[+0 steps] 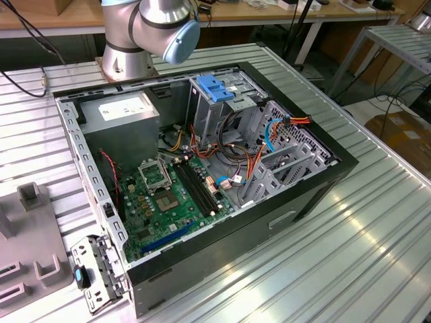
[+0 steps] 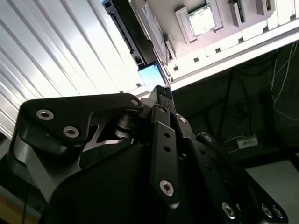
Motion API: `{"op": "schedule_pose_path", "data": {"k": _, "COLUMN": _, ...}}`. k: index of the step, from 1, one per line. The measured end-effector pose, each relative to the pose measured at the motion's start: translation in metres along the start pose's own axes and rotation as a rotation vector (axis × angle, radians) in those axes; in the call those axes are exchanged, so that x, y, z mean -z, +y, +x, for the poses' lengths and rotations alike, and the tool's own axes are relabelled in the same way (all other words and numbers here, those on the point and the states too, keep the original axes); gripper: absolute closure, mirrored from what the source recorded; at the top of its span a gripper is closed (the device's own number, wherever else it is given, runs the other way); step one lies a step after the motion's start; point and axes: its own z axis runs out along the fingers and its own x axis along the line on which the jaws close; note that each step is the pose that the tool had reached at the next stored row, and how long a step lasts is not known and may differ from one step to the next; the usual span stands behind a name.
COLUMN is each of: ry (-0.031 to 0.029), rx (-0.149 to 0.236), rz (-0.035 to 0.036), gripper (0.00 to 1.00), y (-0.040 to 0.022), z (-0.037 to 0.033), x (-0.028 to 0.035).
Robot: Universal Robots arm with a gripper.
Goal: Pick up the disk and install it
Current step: 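Pick up the disk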
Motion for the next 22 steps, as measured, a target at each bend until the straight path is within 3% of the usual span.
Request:
{"op": "schedule_pose_path", "data": {"k": 10, "ry": 0.0078, "rx": 0.183, "rz": -0.0014, "gripper": 0.89, "y": 0.0000, "z": 0.0000, "x": -0.0001}}
{"op": "schedule_pose_path", "data": {"k": 13, "ry": 0.0109, "rx": 0.254, "rz": -0.0019, "gripper": 0.89, "y": -0.0001, "z": 0.0000, "x": -0.0001}}
{"op": "schedule_pose_path", "data": {"k": 15, "ry": 0.0148, "rx": 0.345, "rz": -0.0025, "gripper": 0.89, "y": -0.0001, "z": 0.0000, "x": -0.0004}}
{"op": "schedule_pose_path", "data": {"k": 19, "ry": 0.0182, "rx": 0.422, "rz": -0.0031, "gripper": 0.89, "y": -0.0001, "z": 0.0000, "x": -0.0004}}
{"op": "schedule_pose_path", "data": {"k": 22, "ry": 0.0217, "rx": 0.503, "rz": -0.0037, "gripper": 0.89, "y": 0.0000, "z": 0.0000, "x": -0.0005}}
